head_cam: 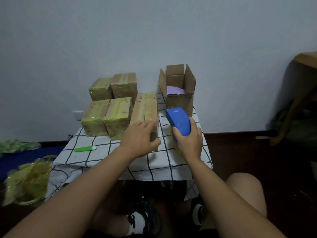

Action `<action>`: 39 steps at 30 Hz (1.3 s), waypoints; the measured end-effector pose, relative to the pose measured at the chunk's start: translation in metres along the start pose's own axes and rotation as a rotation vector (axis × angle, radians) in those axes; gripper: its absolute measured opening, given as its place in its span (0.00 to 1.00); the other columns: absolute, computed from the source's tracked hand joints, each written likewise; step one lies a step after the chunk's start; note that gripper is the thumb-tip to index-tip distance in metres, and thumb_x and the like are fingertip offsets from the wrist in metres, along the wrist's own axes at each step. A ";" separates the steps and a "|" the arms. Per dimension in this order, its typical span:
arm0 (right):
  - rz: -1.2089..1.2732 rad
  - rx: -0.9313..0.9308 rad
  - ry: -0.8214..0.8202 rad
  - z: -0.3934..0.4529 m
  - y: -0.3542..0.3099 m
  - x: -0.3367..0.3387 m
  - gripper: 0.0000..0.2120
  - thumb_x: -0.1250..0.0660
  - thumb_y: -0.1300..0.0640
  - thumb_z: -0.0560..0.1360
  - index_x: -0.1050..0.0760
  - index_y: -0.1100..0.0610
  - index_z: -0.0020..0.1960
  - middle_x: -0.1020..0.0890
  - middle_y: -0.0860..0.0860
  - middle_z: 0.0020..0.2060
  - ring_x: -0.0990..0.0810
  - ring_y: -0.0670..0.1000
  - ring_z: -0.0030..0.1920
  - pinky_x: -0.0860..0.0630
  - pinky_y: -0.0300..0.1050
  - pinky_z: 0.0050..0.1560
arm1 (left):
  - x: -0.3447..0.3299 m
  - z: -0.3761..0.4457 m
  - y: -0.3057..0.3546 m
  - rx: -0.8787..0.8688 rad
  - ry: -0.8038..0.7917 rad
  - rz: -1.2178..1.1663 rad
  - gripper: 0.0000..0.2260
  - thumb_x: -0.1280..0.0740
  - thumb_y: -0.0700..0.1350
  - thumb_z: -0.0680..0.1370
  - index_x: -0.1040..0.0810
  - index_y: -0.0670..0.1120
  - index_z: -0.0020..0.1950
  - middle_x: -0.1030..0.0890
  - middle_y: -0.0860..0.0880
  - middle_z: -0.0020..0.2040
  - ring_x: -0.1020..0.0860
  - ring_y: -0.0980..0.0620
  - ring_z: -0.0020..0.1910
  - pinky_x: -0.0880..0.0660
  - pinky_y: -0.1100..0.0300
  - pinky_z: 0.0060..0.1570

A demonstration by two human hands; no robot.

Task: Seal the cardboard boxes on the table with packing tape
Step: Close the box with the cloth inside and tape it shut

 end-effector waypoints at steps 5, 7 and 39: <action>0.007 0.005 0.006 -0.004 0.004 0.000 0.33 0.30 0.42 0.73 0.38 0.41 0.75 0.28 0.50 0.52 0.27 0.51 0.50 0.30 0.45 0.46 | 0.005 0.014 -0.012 0.204 0.006 -0.340 0.17 0.48 0.56 0.84 0.21 0.53 0.58 0.19 0.48 0.56 0.27 0.44 0.60 0.32 0.49 0.58; 0.004 0.010 0.007 -0.005 0.005 0.000 0.33 0.30 0.42 0.74 0.38 0.41 0.76 0.28 0.51 0.52 0.27 0.51 0.50 0.30 0.45 0.45 | 0.003 0.016 -0.008 0.266 0.063 -0.418 0.16 0.46 0.55 0.84 0.21 0.52 0.47 0.19 0.50 0.52 0.29 0.44 0.60 0.37 0.50 0.59; 0.028 0.048 0.008 -0.002 0.015 -0.002 0.35 0.29 0.41 0.73 0.39 0.41 0.76 0.28 0.50 0.53 0.26 0.50 0.51 0.28 0.45 0.47 | -0.048 0.015 -0.018 -0.031 0.556 -0.180 0.12 0.39 0.53 0.79 0.20 0.51 0.54 0.17 0.54 0.50 0.28 0.50 0.48 0.43 0.56 0.46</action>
Point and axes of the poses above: each hand's wrist, its own z-axis towards the middle knuckle, its own x-axis out of the back of the hand, y = z × x, the point moved 1 cm from there along z, towards the middle knuckle
